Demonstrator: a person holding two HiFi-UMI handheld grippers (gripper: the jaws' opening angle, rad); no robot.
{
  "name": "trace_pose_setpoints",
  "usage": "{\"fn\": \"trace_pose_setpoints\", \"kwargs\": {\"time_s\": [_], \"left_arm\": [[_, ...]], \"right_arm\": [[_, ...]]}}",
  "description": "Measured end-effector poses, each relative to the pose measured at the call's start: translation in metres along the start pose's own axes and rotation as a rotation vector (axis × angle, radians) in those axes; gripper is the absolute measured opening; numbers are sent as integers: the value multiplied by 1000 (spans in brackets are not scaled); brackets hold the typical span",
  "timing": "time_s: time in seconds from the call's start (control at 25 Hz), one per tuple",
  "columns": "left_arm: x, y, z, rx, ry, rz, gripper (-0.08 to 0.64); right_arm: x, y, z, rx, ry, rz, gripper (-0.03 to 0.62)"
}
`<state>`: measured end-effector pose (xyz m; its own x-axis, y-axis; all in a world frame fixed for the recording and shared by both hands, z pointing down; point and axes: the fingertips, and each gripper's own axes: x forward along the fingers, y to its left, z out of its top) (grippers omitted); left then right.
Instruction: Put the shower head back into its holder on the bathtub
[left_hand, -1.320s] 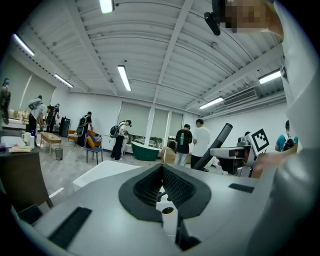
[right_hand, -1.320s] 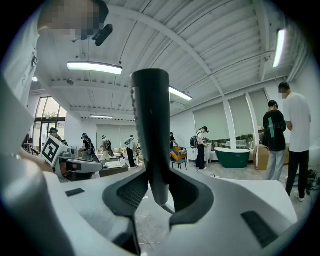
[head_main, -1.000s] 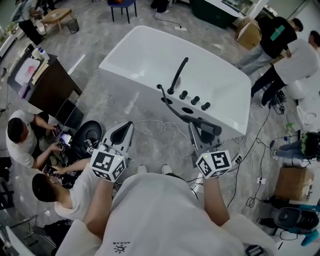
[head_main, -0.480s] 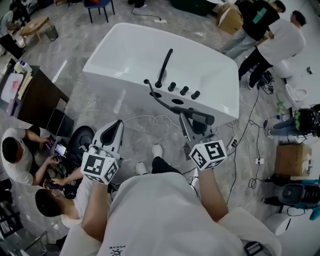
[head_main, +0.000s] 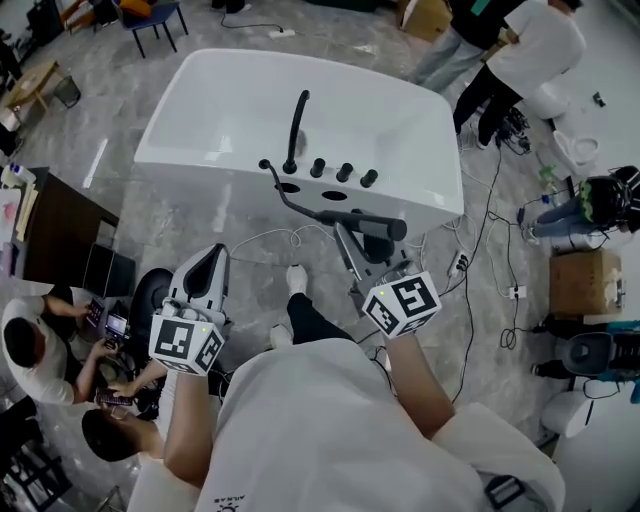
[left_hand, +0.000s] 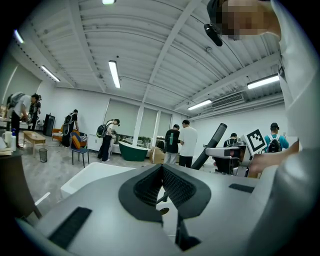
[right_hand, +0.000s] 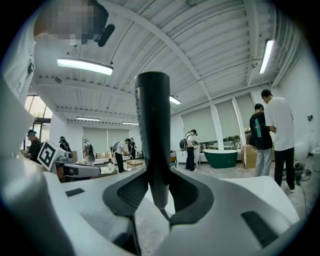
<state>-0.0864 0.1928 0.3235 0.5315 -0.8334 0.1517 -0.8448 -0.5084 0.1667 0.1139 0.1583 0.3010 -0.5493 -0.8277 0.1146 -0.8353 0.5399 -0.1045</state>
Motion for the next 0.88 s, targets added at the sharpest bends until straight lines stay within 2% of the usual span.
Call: {"fn": "trace_pose_setpoints", "kwargs": {"time_s": [0.32, 0.64, 0.88], "left_arm": [[40, 20, 2, 2, 25, 7, 9], [85, 44, 7, 9, 40, 30, 9], [119, 63, 12, 9, 62, 46, 9]], "right_arm": [[30, -24, 4, 4, -6, 30, 141], [68, -44, 28, -8, -49, 88, 140], [109, -64, 33, 1, -43, 125, 140]]}}
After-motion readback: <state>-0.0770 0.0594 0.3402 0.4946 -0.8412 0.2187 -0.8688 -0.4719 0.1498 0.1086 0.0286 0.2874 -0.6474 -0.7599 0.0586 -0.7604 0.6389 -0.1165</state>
